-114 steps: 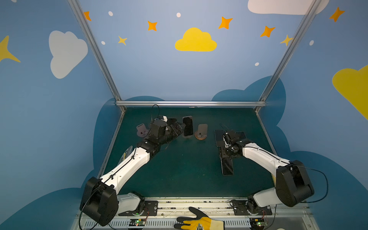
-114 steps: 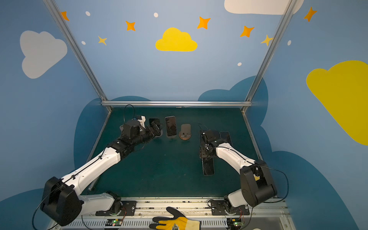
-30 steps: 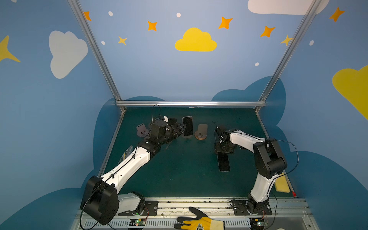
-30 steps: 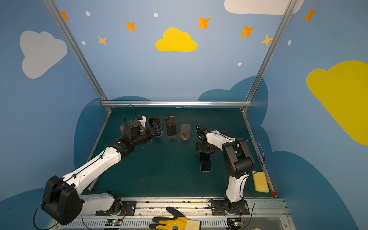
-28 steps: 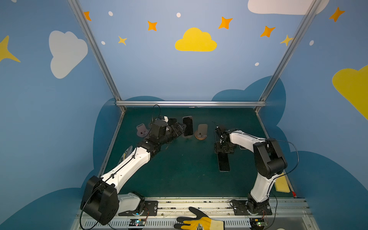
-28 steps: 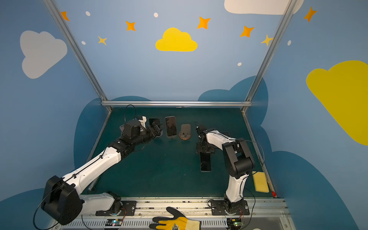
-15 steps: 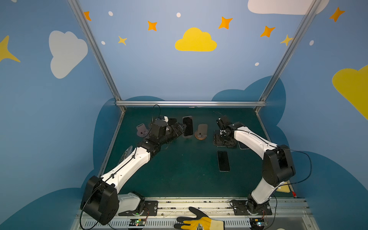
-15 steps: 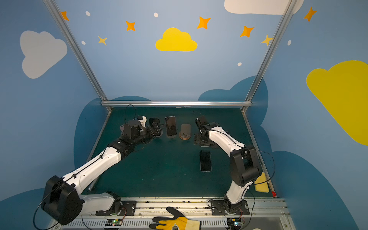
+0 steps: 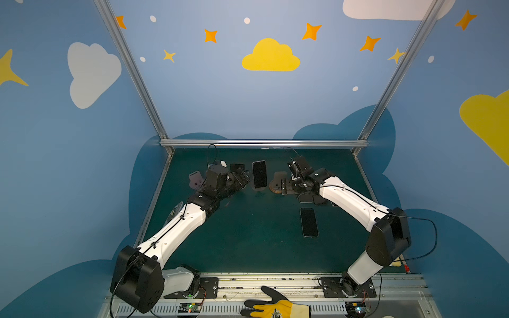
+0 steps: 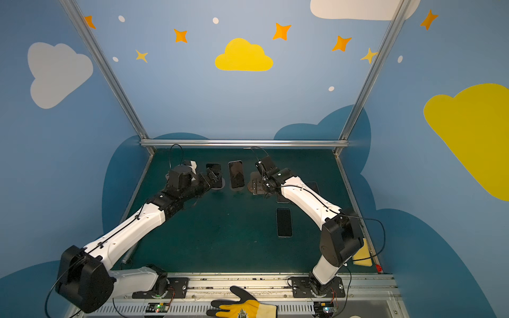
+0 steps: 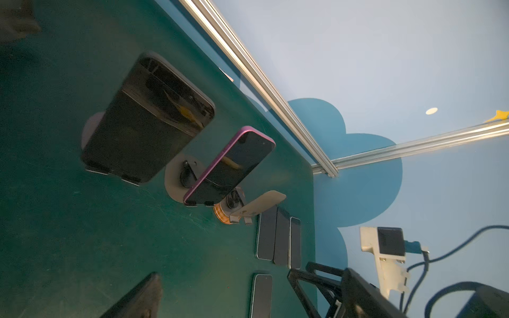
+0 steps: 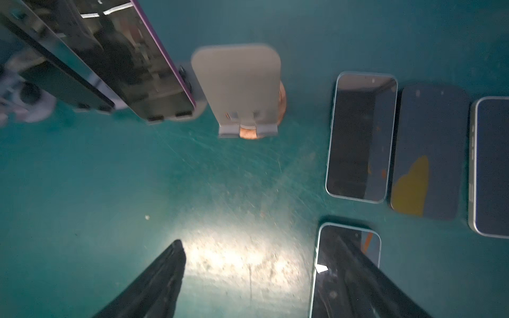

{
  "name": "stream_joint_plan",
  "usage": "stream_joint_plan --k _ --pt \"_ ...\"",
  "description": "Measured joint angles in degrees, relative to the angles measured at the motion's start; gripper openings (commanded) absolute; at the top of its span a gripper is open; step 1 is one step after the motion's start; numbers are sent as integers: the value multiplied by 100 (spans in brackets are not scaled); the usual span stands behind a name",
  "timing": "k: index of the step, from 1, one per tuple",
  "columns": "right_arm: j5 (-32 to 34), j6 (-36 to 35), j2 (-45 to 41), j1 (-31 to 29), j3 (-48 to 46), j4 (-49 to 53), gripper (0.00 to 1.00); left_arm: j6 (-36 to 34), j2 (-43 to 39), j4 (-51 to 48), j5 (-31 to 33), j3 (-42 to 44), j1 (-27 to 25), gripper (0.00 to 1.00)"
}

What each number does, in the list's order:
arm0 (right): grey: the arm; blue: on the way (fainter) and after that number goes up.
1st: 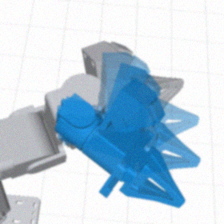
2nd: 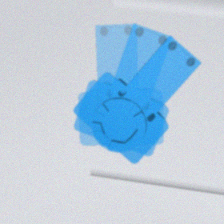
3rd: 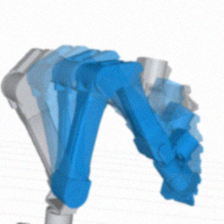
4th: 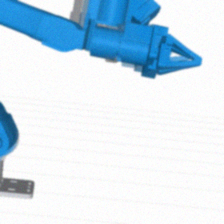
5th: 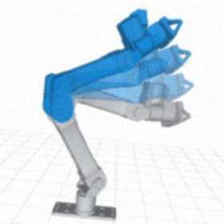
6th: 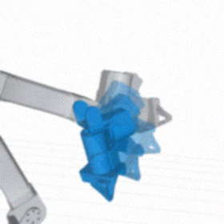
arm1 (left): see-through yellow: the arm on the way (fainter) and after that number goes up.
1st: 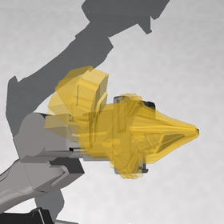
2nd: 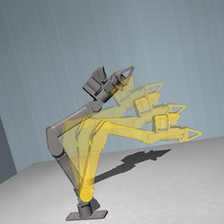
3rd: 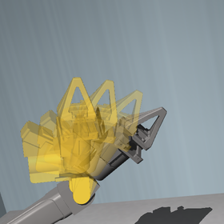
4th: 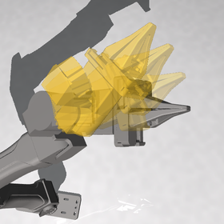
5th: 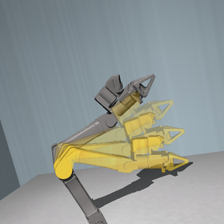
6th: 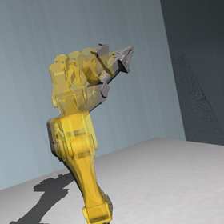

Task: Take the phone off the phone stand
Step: 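Move the right gripper back over the empty wooden-base stand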

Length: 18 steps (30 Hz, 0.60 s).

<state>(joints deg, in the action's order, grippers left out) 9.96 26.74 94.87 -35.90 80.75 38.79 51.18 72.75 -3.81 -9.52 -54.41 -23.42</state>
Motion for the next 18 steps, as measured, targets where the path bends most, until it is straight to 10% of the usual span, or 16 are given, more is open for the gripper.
stream_joint_plan --k 18 --pt "310 120 1217 0 588 -938 91 162 -201 -168 337 -2 306 100"
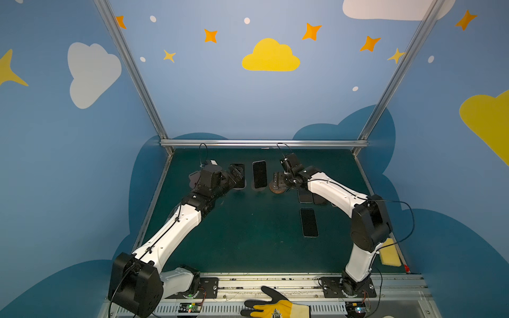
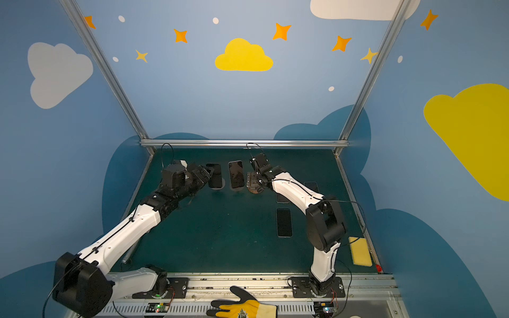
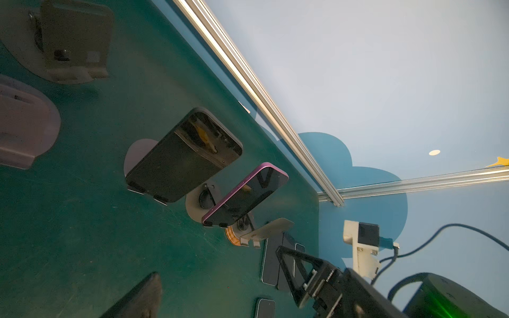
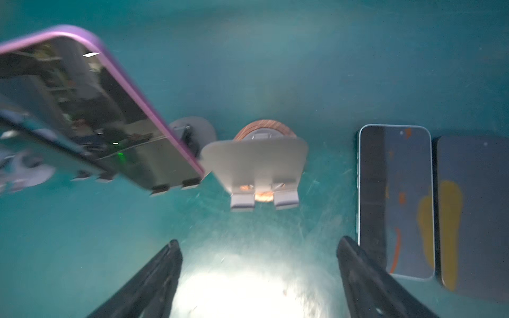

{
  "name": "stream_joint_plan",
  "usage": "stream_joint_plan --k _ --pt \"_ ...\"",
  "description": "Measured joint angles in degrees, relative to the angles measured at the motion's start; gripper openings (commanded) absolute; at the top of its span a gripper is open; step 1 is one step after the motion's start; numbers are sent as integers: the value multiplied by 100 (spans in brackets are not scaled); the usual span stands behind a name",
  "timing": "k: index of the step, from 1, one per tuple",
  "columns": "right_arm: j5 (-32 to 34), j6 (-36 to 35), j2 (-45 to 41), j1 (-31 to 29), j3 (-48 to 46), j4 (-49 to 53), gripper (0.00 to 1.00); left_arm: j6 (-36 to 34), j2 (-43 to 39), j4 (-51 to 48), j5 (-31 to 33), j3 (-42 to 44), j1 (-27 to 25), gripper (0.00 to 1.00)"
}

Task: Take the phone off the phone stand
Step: 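Move the right gripper back over the empty wooden-base stand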

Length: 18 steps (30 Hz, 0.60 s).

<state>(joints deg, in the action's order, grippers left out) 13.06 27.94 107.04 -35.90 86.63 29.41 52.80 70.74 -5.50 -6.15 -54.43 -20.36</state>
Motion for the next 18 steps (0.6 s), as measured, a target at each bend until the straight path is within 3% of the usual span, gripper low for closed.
stream_joint_plan --k 9,18 --pt "162 -225 973 39 787 42 91 0 -2 2 -4 0 0 100" --pt "297 -199 1043 72 809 81 69 0 -2 2 -37 0 11 100"
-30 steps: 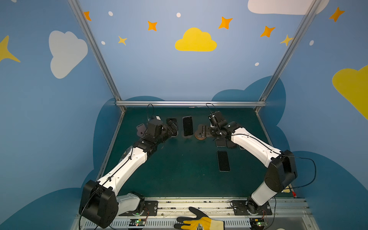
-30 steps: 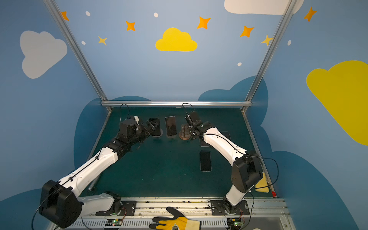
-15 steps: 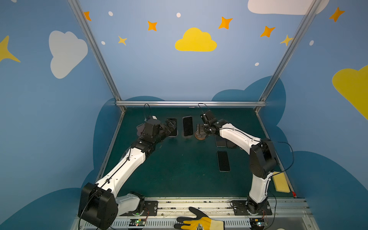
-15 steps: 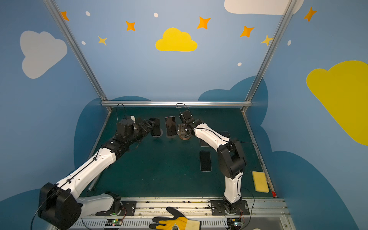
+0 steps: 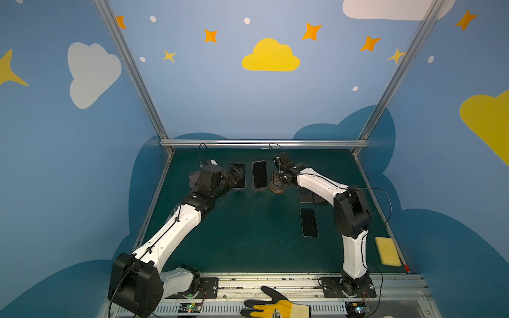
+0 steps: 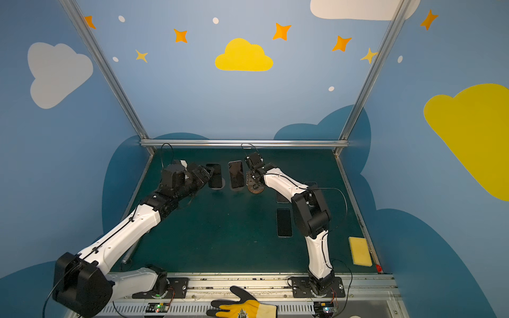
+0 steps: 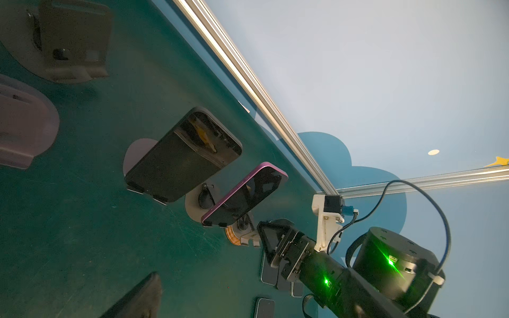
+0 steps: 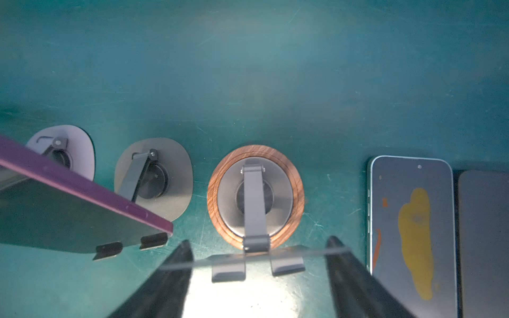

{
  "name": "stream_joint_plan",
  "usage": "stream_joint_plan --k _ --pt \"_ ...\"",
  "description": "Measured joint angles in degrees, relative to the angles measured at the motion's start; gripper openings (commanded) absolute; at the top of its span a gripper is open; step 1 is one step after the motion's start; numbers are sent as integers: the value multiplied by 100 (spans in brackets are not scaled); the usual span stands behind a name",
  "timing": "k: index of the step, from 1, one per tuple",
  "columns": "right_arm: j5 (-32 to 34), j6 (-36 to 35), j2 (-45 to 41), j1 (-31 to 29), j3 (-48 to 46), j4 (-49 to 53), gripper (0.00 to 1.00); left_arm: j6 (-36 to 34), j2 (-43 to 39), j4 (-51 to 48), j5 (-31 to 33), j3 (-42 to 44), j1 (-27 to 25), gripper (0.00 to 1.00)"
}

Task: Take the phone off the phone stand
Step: 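Move the right gripper back over the empty wooden-base stand, then move the right gripper to the purple-edged phone standing on its stand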

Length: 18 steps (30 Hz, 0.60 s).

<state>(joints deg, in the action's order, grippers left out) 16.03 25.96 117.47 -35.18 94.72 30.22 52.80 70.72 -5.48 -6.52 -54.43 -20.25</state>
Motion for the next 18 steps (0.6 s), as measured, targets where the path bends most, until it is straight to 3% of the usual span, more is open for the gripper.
stream_joint_plan --k 11,18 --pt "2 -304 96 59 151 9 66 0 7 9 -74 0 50 100" --pt "55 -831 643 262 859 -66 67 20 11 11 -184 0 125 100"
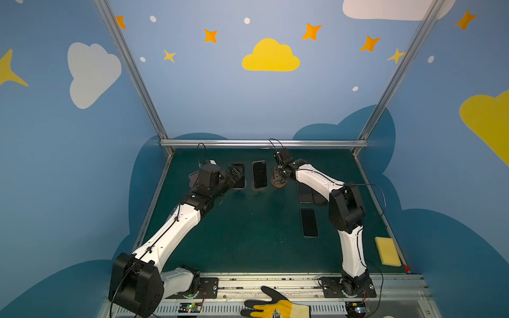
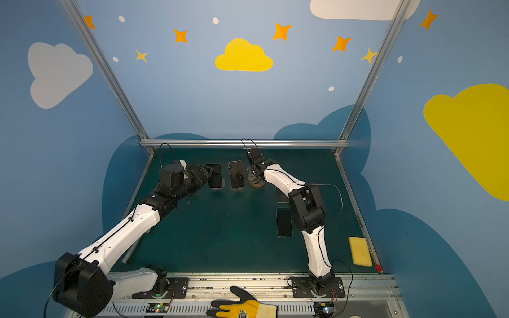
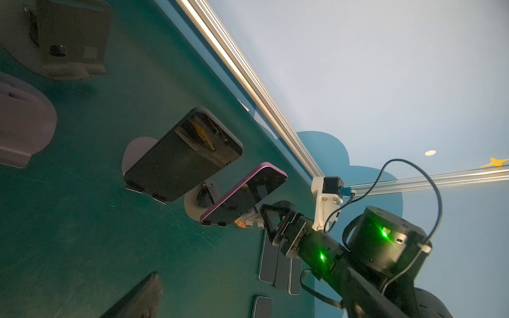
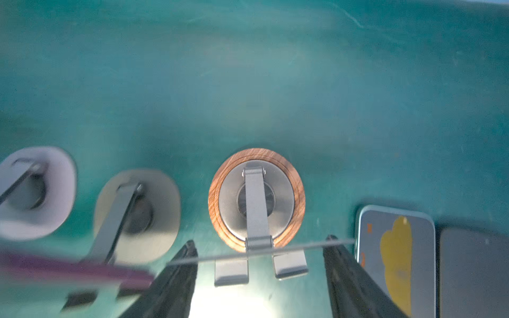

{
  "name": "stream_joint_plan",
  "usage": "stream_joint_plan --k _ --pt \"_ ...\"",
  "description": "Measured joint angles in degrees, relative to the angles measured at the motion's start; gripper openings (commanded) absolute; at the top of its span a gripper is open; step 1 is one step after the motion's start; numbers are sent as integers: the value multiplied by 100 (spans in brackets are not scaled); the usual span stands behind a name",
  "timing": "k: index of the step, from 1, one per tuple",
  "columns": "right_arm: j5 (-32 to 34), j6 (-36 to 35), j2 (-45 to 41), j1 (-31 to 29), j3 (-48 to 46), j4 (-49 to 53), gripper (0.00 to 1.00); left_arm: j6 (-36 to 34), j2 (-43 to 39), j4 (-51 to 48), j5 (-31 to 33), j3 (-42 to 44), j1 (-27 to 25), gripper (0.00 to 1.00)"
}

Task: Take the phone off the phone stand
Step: 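Move the right gripper to the purple-edged phone standing on its stand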

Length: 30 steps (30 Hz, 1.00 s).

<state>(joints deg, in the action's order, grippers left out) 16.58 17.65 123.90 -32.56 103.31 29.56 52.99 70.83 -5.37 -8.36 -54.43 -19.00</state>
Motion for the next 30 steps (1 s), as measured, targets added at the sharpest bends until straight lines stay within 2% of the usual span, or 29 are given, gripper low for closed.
stream_joint_plan --k 3,12,18,23,30 --pt "-37 -149 208 131 282 -44 68 0 0 0 -13 0 22 100" --pt "-160 -455 422 271 544 -101 84 0 0 26 -59 0 111 100" --pt "-105 -461 275 216 542 22 86 0 0 46 -133 0 173 100" --pt "4 -435 -616 103 173 66 85 4 0 50 -188 0 256 100" --pt "42 -258 -2697 -184 -1405 -640 85 24 -70 66 -188 0 485 100"
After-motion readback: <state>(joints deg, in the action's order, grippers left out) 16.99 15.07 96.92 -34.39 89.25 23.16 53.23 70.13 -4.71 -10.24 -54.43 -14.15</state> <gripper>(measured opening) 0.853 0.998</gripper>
